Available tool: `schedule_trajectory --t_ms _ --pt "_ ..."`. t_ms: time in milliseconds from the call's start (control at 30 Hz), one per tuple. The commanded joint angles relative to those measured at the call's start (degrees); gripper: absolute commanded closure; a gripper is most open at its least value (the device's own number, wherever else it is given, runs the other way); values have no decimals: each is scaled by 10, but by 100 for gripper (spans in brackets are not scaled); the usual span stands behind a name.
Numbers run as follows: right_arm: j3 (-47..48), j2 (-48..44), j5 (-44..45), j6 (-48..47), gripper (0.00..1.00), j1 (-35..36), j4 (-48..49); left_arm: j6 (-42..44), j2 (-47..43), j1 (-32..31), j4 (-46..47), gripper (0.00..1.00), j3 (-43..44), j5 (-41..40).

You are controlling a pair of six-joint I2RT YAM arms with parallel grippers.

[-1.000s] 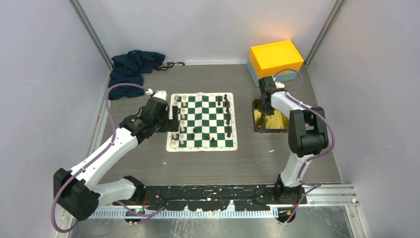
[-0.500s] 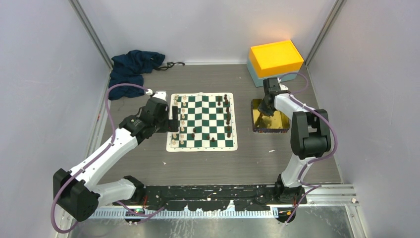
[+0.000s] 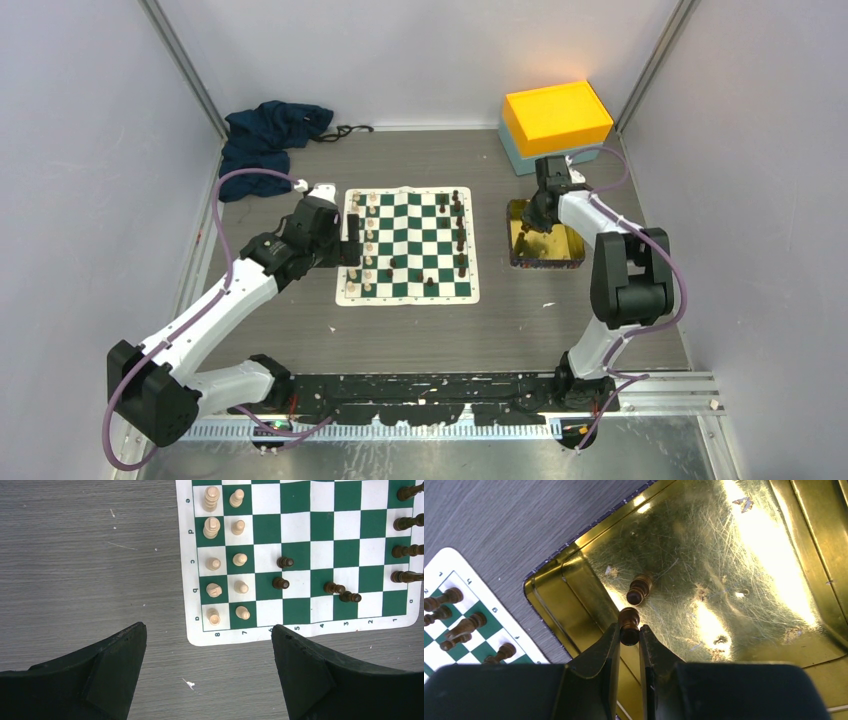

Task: Set up the chess pieces on the board
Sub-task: Pick up the chess piece from the storage box, then place the chess piece on the chessboard.

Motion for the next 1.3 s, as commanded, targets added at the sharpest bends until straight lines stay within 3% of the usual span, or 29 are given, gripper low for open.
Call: schedule_trajectory --t_ms 0,400,800,1267 --pt "14 -41 -3 9 99 -2 5 2 -12 3 15 4 1 -4" --pt "41 -103 18 -55 100 32 -49 5 -8 3 21 4 -1 -2" --pt "83 -154 50 -94 100 204 -194 0 -13 4 23 4 -8 1" --pt "20 -172 72 -55 100 377 -236 -2 -15 3 29 4 -14 11"
